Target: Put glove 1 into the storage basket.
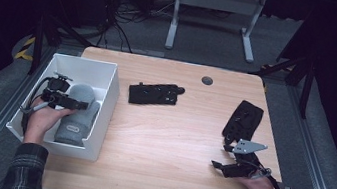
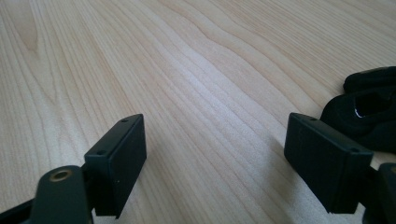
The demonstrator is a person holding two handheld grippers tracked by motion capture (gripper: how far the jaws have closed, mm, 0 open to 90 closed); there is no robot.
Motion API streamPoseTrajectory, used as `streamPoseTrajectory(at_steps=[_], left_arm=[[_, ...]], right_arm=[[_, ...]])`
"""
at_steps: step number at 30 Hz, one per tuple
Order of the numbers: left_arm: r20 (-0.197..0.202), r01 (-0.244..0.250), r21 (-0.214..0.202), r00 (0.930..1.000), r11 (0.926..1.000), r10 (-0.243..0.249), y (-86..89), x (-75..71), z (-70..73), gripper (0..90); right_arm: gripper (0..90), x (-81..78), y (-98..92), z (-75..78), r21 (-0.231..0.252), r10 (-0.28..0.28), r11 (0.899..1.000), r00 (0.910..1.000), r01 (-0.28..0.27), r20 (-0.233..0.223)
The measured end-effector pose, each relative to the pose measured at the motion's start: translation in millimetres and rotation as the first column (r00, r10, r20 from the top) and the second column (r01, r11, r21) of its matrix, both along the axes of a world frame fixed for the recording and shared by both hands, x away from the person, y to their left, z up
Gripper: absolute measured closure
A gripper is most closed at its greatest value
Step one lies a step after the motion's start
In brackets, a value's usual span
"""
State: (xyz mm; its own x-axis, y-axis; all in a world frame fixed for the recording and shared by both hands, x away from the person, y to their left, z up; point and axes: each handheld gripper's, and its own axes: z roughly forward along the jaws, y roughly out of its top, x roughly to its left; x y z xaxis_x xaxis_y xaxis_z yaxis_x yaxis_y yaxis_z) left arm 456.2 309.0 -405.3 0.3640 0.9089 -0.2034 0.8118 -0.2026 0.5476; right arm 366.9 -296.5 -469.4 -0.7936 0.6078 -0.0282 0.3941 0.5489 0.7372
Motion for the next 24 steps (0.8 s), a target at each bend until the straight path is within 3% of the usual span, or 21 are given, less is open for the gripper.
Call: streamPoseTrajectory(at_steps=[6,13,17,24], left_arm=[[0.055,-0.014,0.007,0.9984,0.9999,0.013,-1.4,-2.8,21.6,13.3],[0.111,0.044,0.002,0.9928,0.9990,-0.044,-14.8,-8.6,52.3,13.3],[0.143,0.071,-0.002,0.9873,0.9975,-0.070,-22.9,-10.9,67.7,13.0],[0.206,0.128,0.008,0.9703,0.9918,-0.127,-42.9,-17.4,94.0,12.1]], right_arm=[[21.5,0.0,0.0,0.0,0.000,0.000,1.000,1.0000,0.000,0.000],[21.5,-0.1,0.1,0.0,0.000,-0.001,1.000,1.0000,0.001,0.001],[21.5,-0.1,0.1,0.0,0.000,-0.001,1.000,1.0000,0.001,0.001],[21.4,-0.1,0.1,0.0,0.000,-0.001,1.000,1.0000,0.001,0.001]])
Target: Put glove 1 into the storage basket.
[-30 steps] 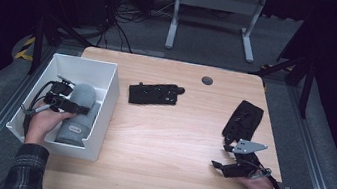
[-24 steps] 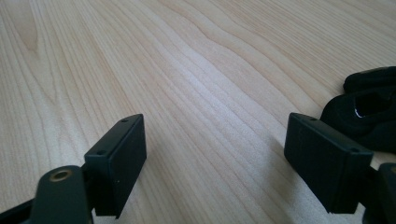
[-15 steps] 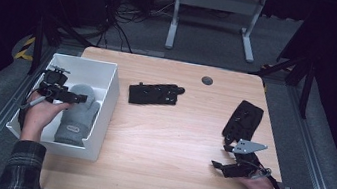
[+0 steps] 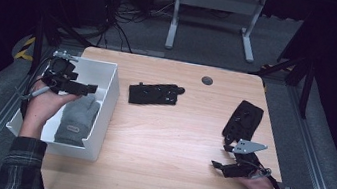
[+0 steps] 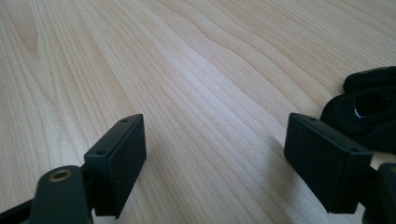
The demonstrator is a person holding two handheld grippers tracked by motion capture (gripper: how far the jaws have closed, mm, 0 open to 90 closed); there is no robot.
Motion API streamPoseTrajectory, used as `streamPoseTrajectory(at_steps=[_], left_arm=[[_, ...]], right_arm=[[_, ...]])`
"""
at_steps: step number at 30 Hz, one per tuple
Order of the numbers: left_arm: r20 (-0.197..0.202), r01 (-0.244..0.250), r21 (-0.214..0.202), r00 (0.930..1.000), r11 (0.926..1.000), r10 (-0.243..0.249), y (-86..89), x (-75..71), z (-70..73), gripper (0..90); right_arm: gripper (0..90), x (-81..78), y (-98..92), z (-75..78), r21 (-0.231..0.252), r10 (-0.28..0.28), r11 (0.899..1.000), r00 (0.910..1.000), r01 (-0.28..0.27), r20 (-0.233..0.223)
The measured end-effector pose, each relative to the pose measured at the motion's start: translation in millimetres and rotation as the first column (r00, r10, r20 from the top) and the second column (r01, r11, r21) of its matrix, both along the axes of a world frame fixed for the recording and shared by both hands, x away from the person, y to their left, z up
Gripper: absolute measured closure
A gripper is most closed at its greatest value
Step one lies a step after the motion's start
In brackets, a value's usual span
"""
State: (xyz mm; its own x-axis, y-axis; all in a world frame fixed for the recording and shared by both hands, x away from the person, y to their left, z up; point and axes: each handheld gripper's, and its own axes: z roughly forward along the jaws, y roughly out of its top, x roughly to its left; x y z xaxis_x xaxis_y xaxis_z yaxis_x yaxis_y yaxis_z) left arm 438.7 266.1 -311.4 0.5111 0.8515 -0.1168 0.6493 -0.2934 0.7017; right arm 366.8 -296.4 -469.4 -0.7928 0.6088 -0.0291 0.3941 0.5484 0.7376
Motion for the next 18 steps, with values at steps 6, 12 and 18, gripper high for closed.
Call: streamPoseTrajectory(at_steps=[6,12,18], left_arm=[[0.028,0.062,-0.009,0.9977,0.9981,-0.061,-21.5,-4.1,12.9,12.1],[0.053,0.129,-0.001,0.9902,0.9916,-0.129,-49.9,-9.0,20.8,12.1],[0.063,0.201,-0.020,0.9779,0.9795,-0.199,-79.9,-13.6,21.3,12.1]], right_arm=[[20.9,-0.1,0.1,0.1,-0.003,0.000,1.000,1.0000,0.000,0.001],[20.4,0.0,0.1,0.1,-0.003,-0.001,1.000,1.0000,0.001,0.000],[16.9,0.5,0.3,-0.1,-0.009,-0.012,1.000,0.9999,0.012,-0.004]])
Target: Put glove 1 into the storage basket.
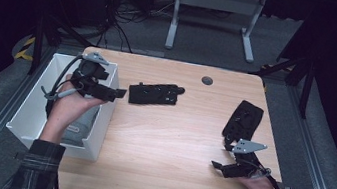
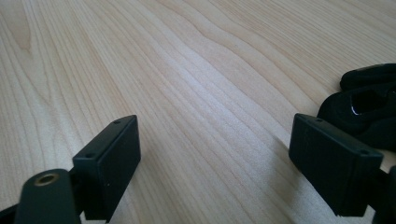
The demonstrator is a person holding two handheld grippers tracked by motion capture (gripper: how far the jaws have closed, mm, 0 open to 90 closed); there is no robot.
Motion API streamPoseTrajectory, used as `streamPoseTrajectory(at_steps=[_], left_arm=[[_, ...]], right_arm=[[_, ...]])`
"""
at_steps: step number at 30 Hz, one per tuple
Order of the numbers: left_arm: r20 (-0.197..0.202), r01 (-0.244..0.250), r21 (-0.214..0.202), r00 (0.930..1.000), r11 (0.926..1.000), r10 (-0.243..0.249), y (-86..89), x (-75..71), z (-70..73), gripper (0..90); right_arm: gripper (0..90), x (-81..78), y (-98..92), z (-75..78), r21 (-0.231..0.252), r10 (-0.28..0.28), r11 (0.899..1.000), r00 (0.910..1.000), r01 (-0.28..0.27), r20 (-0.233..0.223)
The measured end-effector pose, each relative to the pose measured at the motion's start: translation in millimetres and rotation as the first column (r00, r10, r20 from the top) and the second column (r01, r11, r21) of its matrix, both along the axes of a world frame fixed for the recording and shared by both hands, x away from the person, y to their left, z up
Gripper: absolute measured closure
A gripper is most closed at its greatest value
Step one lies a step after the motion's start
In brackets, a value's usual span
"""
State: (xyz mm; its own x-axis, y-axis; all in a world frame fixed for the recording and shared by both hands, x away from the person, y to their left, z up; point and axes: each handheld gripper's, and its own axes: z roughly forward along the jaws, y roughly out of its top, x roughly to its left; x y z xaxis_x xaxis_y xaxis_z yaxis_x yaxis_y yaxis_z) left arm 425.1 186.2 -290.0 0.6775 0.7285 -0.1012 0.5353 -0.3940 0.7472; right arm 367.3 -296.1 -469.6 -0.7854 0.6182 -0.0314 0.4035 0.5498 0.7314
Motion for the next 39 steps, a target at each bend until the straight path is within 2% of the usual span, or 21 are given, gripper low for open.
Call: streamPoseTrajectory(at_steps=[3,6,15,22,28,33,35,37,39], left_arm=[[0.000,0.032,-0.004,0.9995,0.9995,-0.032,-16.3,-1.8,-2.2,12.3],[0.002,0.064,0.014,0.9980,0.9979,-0.064,-32.0,-3.6,-4.5,12.3],[-0.009,0.110,0.014,0.9939,0.9938,-0.110,-63.2,-9.0,-18.9,13.5],[-0.023,0.141,0.024,0.9898,0.9897,-0.140,-91.1,-13.5,-43.3,14.7],[-0.039,0.139,0.044,0.9898,0.9893,-0.137,-103.4,-11.9,-69.6,16.9],[-0.017,0.113,0.064,0.9936,0.9915,-0.112,-105.9,-10.8,-89.9,25.9],[-0.007,0.099,0.063,0.9951,0.9931,-0.098,-105.8,-9.8,-96.5,31.7],[-0.015,0.083,0.044,0.9965,0.9956,-0.082,-105.0,-7.8,-104.1,38.3],[-0.017,0.076,0.044,0.9970,0.9962,-0.075,-105.0,-6.6,-107.0,45.5]], right_arm=[[16.5,0.0,0.0,0.1,-0.003,0.001,1.000,1.0000,-0.001,0.000],[16.0,-0.1,0.0,0.1,-0.004,0.002,1.000,1.0000,-0.002,0.000],[16.0,-0.2,-0.1,0.1,-0.004,0.004,1.000,1.0000,-0.004,-0.001],[15.9,-0.2,-0.2,0.1,-0.004,0.004,1.000,1.0000,-0.004,-0.001],[15.9,-0.2,-0.5,0.1,-0.005,0.006,1.000,1.0000,-0.006,0.000],[15.9,-0.3,-0.5,0.0,-0.003,0.006,1.000,1.0000,-0.006,-0.001],[15.9,-0.4,-0.6,-0.1,-0.003,0.006,1.000,1.0000,-0.006,0.000],[15.9,-0.3,-0.9,-0.1,-0.003,0.008,1.000,1.0000,-0.008,0.001],[15.9,-0.3,-0.8,-0.1,-0.003,0.007,1.000,1.0000,-0.007,0.001]])
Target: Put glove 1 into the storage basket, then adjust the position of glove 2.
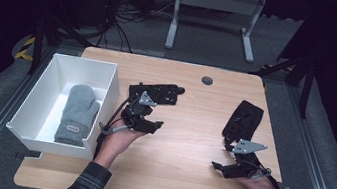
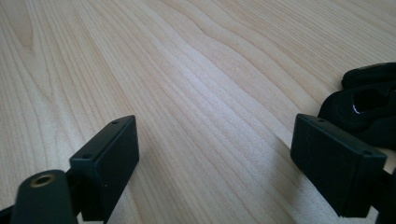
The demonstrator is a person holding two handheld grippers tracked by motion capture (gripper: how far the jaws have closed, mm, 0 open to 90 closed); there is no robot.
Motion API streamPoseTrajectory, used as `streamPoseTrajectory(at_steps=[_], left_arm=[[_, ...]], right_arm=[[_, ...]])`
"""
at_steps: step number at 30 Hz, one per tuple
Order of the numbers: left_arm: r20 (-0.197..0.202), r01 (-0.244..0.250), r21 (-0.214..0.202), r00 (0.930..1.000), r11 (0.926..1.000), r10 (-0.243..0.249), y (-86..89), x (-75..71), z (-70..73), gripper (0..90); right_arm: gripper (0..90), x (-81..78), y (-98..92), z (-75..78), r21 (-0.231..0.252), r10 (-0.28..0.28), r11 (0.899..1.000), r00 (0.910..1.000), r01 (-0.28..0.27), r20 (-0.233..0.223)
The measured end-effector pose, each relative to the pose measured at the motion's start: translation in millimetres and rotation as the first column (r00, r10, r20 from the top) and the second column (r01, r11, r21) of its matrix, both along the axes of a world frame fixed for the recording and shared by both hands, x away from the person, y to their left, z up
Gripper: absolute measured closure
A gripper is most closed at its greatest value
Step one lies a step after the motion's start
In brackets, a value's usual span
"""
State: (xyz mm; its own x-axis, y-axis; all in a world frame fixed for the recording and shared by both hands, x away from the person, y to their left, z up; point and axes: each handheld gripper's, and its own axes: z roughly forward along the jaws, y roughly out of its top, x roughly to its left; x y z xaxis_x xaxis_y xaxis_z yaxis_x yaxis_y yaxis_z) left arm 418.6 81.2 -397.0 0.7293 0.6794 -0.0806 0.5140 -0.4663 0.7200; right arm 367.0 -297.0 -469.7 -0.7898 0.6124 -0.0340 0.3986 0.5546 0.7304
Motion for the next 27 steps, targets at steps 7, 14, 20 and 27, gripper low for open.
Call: streamPoseTrajectory(at_steps=[7,14,20,27], left_arm=[[-0.011,-0.089,-0.007,0.9959,0.9960,0.089,-0.2,16.0,-16.2,77.2],[-0.022,-0.191,0.006,0.9813,0.9815,0.191,3.6,43.4,-33.8,90.0],[0.023,-0.245,0.032,0.9695,0.9691,0.244,7.6,66.3,-43.2,90.0],[0.023,-0.278,0.031,0.9606,0.9602,0.277,11.8,87.0,-51.9,90.0]], right_arm=[[15.9,0.0,-0.1,0.0,0.000,0.001,1.000,1.0000,-0.001,0.000],[15.8,0.3,-0.2,0.0,0.002,0.005,1.000,1.0000,-0.005,-0.004],[15.8,0.3,-0.3,0.0,0.002,0.008,1.000,1.0000,-0.008,-0.004],[15.7,0.4,-0.4,0.1,0.001,0.008,1.000,1.0000,-0.008,-0.003]])
